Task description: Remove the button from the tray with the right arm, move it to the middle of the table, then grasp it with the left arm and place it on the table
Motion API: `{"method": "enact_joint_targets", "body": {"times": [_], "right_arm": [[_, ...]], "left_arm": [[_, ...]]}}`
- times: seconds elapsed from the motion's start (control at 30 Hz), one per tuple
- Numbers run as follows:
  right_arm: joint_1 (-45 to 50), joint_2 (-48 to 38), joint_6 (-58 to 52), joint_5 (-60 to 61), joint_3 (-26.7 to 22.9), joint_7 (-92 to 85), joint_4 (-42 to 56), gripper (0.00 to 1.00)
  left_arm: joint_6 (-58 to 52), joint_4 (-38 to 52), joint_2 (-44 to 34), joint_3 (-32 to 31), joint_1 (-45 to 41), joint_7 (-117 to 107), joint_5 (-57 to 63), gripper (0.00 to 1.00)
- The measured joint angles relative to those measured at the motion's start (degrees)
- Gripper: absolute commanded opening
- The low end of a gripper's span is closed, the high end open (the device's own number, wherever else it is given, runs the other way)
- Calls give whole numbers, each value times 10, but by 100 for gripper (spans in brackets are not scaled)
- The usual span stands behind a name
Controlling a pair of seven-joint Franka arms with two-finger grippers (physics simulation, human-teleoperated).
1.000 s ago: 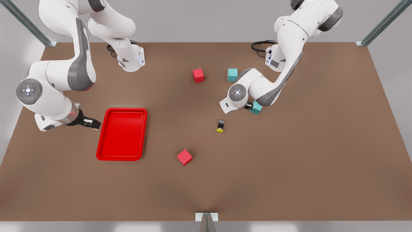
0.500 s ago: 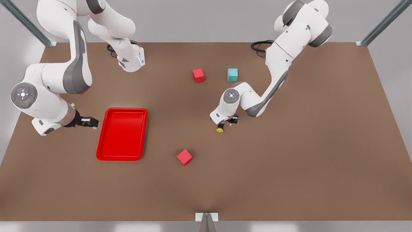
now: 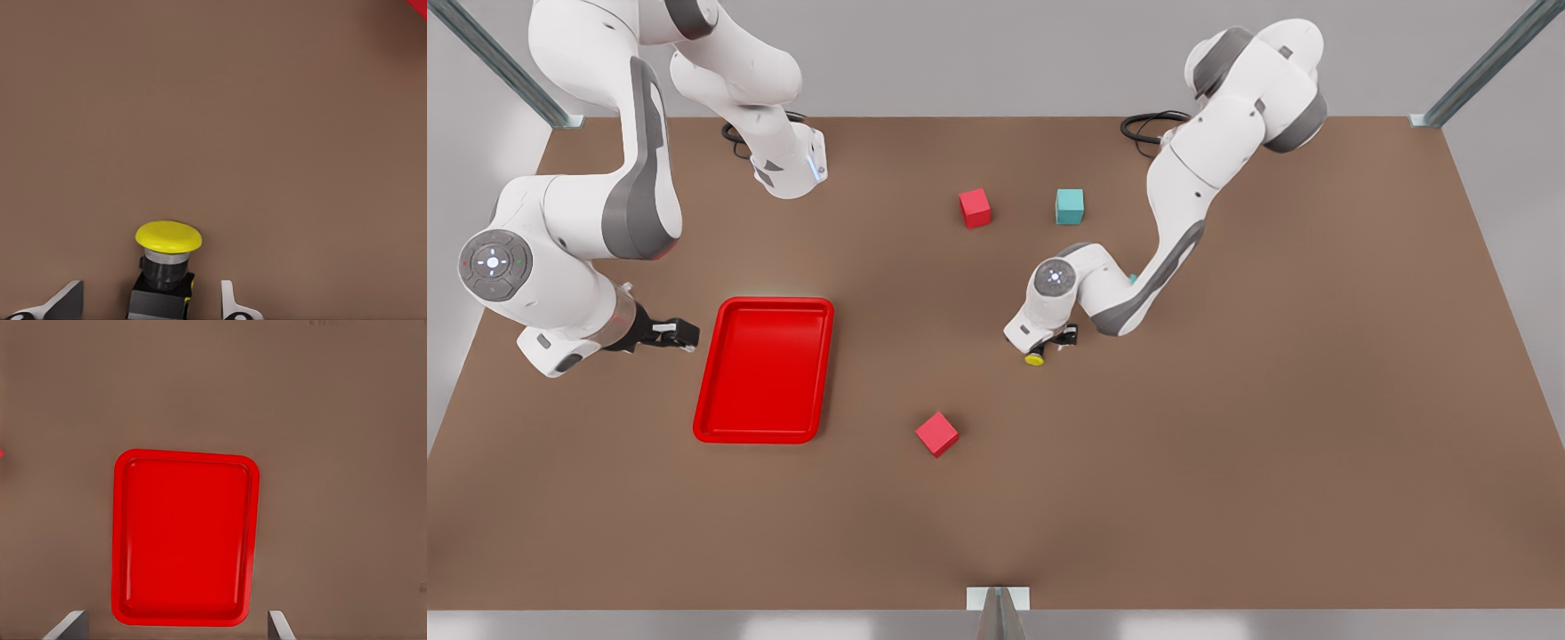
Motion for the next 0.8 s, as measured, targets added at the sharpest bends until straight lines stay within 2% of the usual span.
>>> {"method": "enact_joint_targets", "body": {"times": [0.1, 0.13, 0.2, 0.23, 0.43, 0.5, 0.6, 0.67, 0.8], "right_arm": [[0, 0, -1, 0, 0, -6, 0, 100], [0, 0, -1, 0, 0, -7, 0, 100], [0, 0, -1, 0, 0, -10, 0, 100], [0, 0, -1, 0, 0, -12, 0, 100], [0, 0, -1, 0, 0, -19, 0, 100], [0, 0, -1, 0, 0, -21, 0, 100], [1, 0, -1, 0, 0, -23, -1, 100], [1, 0, -1, 0, 0, -25, -1, 100], [1, 0, -1, 0, 0, -27, -1, 100]], "left_arm": [[1, 0, 2, 0, 0, -14, 2, 100], [2, 0, 2, 0, 0, -18, 2, 93], [2, 0, 3, 0, 0, -26, 3, 70], [2, 0, 4, 0, 0, -29, 3, 67], [3, 7, 13, 0, 0, -47, 3, 61], [3, 8, 14, 0, 0, -52, 3, 50], [2, 8, 15, 0, 0, -60, 5, 47], [2, 8, 15, 0, 0, -65, 6, 40], [1, 12, 15, 0, 1, -74, 8, 40]]}}
